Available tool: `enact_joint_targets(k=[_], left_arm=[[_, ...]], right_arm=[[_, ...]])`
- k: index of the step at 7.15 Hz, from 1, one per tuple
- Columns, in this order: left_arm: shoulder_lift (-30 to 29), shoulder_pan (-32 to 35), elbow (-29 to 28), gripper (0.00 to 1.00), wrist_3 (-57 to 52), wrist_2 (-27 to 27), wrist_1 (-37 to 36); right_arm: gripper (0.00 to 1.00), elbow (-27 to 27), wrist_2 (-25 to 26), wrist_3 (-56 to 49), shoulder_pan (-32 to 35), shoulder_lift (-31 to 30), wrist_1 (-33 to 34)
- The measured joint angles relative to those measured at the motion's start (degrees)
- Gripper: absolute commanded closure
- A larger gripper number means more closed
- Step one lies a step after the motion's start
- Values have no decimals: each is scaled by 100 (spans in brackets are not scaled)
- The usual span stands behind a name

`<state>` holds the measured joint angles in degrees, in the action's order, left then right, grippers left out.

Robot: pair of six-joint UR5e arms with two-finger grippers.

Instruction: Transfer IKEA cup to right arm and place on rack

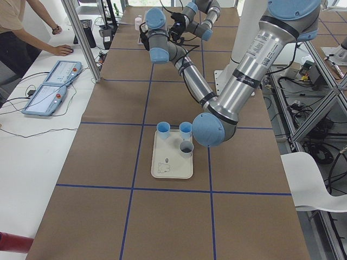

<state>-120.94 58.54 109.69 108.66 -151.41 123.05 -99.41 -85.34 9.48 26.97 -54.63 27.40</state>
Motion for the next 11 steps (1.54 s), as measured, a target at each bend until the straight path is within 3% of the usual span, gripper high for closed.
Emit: enact_joint_targets(k=[8, 11], left_arm=[[-81, -270, -35, 100, -2, 285, 0], [-150, -281, -96, 100, -2, 288, 0]], right_arm=[[8, -76, 64, -188, -22, 41, 19], [18, -104, 78, -382, -41, 40, 19]])
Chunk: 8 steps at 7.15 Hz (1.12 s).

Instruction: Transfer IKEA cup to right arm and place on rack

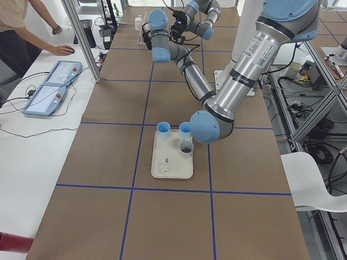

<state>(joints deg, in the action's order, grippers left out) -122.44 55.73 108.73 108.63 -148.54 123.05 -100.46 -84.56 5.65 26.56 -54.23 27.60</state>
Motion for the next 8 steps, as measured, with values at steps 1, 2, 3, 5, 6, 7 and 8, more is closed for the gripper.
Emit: enact_joint_targets(k=[1, 2, 3, 5, 6, 7, 8], left_arm=[[-4, -3, -6, 100, 0, 0, 0], [-5, -10, -11, 100, 0, 0, 0], [-4, -20, -15, 100, 0, 0, 0], [-6, -33, -18, 36, 0, 1, -1], [-8, -34, -19, 0, -2, -1, 0], [-26, -35, -18, 0, -12, 0, 2], [-55, -35, -18, 0, -30, 0, 6]], right_arm=[[18, -5, 22, -70, -17, 0, 0], [19, -11, 59, -112, -32, 0, 0], [30, -12, 89, -130, -43, -3, 0], [52, -16, 184, -142, -69, -42, 4], [54, -17, 333, -143, -102, -81, 10], [55, -16, 467, -143, -143, -104, 9], [55, -15, 535, -143, -171, -112, 9]])
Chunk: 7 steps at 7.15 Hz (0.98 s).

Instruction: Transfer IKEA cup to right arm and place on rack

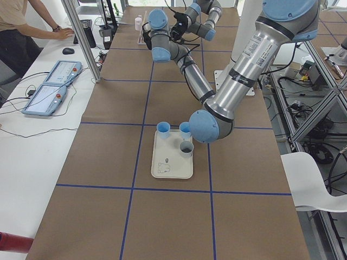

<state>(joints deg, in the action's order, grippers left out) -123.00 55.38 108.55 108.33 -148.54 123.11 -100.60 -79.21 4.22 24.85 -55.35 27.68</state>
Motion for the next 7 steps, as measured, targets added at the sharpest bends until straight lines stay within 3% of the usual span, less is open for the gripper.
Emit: enact_joint_targets(k=[2, 4, 5, 7], left_arm=[[-12, 12, 0, 0, -47, -6, 3], [45, 84, -5, 0, -188, 4, -23], [162, 162, -15, 0, -445, 20, -41], [718, 383, -24, 0, -1387, 106, -59]], right_arm=[[58, -11, 33, 2, -10, -27, 17], [78, -178, 30, 61, 45, -83, 439], [87, -351, 29, 88, 165, -107, 1136], [87, -774, 8, 99, 500, -117, 2988]])
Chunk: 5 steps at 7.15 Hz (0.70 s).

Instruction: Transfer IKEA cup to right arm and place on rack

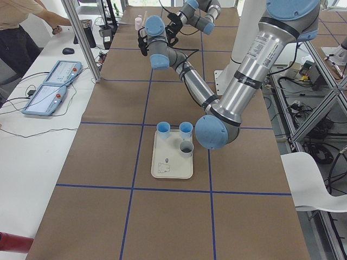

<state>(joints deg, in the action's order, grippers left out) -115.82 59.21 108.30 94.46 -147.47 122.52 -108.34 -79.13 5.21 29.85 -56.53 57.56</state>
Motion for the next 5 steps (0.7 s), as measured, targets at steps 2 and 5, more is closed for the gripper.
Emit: enact_joint_targets(k=[2, 5], left_arm=[[445, 125, -34, 0, -698, 74, -7], [728, 185, -36, 0, -1006, 460, -3]], right_arm=[[84, -388, -29, -317, 396, -30, 1753], [78, -667, -25, -2401, 1062, -614, 2733]])
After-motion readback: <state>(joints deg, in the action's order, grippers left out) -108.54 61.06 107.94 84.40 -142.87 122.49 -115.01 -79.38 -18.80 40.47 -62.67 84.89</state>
